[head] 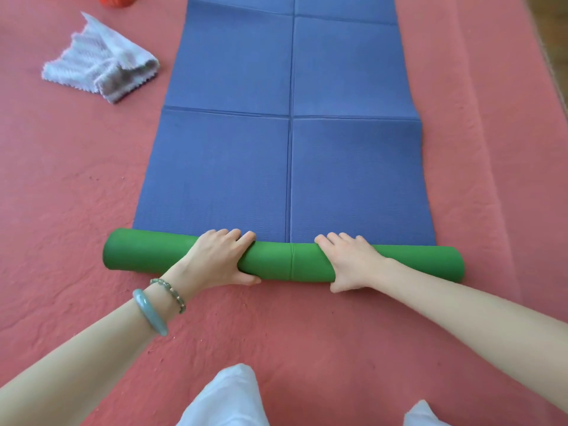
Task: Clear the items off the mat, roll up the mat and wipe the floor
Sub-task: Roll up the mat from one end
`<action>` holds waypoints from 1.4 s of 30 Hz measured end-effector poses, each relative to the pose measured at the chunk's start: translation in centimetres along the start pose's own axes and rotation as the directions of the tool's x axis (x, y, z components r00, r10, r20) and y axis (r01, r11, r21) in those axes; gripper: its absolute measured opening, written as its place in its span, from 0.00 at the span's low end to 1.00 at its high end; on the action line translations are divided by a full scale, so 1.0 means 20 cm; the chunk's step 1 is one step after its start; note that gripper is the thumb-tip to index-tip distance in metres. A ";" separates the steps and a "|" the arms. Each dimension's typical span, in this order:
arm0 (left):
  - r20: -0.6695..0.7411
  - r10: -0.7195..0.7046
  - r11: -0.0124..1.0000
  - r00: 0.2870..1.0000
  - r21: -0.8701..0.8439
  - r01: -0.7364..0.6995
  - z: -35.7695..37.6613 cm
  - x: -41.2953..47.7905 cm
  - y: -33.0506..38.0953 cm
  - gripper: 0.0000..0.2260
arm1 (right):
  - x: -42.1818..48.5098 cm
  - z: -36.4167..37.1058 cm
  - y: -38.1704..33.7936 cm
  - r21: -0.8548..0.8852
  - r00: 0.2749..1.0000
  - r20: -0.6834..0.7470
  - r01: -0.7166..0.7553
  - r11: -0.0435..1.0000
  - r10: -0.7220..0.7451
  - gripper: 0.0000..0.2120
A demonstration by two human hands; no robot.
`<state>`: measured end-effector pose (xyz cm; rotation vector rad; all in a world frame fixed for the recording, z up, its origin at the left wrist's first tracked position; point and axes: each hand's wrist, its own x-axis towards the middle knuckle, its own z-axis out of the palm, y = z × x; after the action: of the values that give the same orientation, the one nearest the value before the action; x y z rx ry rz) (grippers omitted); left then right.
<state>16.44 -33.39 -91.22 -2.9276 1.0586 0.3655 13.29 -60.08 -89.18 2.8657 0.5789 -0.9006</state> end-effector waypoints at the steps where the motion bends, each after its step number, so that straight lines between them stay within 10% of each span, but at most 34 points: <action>1: -0.003 -0.015 1.000 1.000 -0.011 0.015 0.00 0.00 0.00 0.36 | 0.02 -0.02 0.01 0.030 1.000 0.028 0.007 1.000 -0.008 0.38; 8: -0.103 -0.049 0.996 0.993 0.063 0.056 0.06 -0.07 0.01 0.47 | 0.07 -0.06 0.04 0.113 0.992 0.125 -0.013 0.993 -0.002 0.33; 15: -0.105 -0.085 0.996 0.991 0.019 0.087 0.02 0.01 -0.03 0.29 | 0.15 -0.14 0.08 0.191 0.970 0.241 -0.054 0.980 0.006 0.35; 30: -0.092 -0.131 0.987 0.987 -0.105 0.121 -0.01 0.06 -0.06 0.30 | -0.07 0.14 0.11 -0.109 0.939 -0.313 -0.185 0.977 0.143 0.54; 36: -0.242 -0.128 0.991 0.962 -0.007 0.130 0.04 0.02 -0.05 0.45 | 0.03 -0.01 0.18 -0.041 0.992 -0.116 -0.062 0.997 0.057 0.41; 42: -0.233 -0.069 0.996 0.970 0.034 0.079 0.01 0.09 -0.07 0.39 | 0.10 -0.12 0.23 0.096 0.992 0.087 -0.094 0.991 0.086 0.42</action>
<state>18.72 -33.44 -91.89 -3.0151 0.9599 -0.0016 17.89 -63.23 -88.48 2.8980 0.4038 -1.0568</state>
